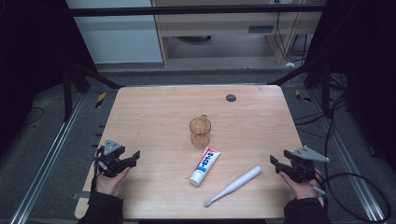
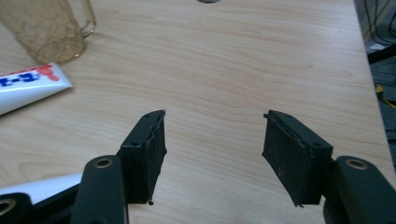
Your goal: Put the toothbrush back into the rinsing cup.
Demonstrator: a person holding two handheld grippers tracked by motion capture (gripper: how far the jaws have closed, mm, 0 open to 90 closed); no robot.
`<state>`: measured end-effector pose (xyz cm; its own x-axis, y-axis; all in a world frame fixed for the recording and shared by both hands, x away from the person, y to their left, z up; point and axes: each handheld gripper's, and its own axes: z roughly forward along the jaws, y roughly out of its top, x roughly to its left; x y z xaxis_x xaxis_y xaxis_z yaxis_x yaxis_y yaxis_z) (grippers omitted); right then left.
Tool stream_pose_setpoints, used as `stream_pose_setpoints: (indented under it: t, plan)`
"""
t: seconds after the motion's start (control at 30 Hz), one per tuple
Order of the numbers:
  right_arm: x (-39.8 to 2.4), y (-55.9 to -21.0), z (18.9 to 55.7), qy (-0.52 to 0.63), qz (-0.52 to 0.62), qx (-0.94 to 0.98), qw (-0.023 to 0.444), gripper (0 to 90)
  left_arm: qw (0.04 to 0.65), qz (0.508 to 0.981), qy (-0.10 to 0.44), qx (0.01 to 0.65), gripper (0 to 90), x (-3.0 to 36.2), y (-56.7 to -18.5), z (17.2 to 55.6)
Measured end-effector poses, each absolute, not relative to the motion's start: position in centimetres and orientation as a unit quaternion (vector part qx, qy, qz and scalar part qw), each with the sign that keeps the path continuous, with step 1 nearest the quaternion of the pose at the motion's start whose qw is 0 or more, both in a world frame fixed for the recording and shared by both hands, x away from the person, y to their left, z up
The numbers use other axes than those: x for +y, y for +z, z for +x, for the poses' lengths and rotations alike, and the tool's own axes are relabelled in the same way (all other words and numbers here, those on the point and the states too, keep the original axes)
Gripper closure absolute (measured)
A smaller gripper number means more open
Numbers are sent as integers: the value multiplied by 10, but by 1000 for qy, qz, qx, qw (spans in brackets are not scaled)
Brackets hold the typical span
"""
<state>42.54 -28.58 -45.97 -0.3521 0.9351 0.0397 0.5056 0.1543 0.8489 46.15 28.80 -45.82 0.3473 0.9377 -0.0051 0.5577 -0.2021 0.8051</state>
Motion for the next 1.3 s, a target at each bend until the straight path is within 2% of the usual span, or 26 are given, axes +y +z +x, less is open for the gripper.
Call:
stream_pose_setpoints:
  t: [0.3, 0.53, 1.3]
  plan:
    - [-271, -454, 416, 414, 486, 730, 246, 450, 369, 740, 262, 498, 397, 286, -460, 454]
    - [-258, -452, 414, 415, 468, 745, 232, 490, 366, 741, 257, 501, 391, 287, -462, 454]
    - [-221, -461, 411, 406, 425, 791, 167, 741, 355, 745, 253, 505, 403, 283, -463, 454]
